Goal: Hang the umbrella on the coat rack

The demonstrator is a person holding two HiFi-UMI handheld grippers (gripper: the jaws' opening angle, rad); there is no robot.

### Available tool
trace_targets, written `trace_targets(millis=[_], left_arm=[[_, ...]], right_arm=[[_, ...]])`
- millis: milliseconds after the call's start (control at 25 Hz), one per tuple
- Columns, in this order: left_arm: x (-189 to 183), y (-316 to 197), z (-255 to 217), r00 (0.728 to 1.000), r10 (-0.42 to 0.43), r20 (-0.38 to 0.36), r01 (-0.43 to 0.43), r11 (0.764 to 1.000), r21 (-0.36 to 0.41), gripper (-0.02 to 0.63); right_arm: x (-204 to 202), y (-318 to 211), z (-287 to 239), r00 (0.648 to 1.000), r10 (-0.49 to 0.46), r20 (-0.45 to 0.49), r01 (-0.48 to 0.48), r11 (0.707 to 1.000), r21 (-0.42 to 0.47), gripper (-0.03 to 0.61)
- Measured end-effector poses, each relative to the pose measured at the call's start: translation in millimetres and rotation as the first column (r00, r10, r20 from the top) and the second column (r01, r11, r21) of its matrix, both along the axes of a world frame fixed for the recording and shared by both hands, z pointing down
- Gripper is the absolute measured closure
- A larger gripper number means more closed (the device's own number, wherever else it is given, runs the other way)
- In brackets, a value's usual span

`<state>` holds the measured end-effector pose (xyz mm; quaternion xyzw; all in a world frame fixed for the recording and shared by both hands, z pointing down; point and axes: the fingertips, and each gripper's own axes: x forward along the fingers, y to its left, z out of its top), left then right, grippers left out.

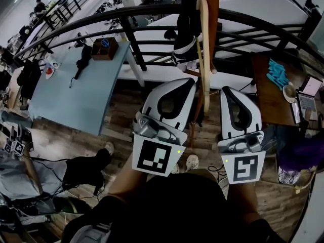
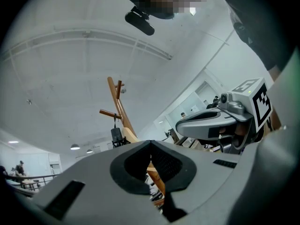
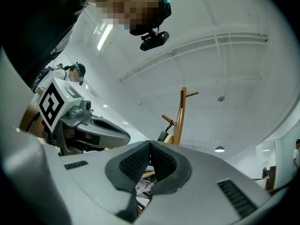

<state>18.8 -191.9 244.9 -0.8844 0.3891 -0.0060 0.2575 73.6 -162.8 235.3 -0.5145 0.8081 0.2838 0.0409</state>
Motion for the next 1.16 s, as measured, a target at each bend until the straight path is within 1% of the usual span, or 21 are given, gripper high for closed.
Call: trace_targets(millis=[360,1160], left_arm=[[1.8,0.6,0.6,1.0,0.004,-0.001,-0.004,1.0,0.005,0.601],[4.1,-4.6,0.9,1.0,0.011,0.002,-0.011,1.0,0.0,0.601]], right_arm=[[-0.7,1.0,3.0,0.999,0.029,-0.035,-0.028,1.0,0.014,0.551],[-1.1,-5.5,4.4,0.999,0.03,-0.037,-0.03,1.0,0.002,0.551]])
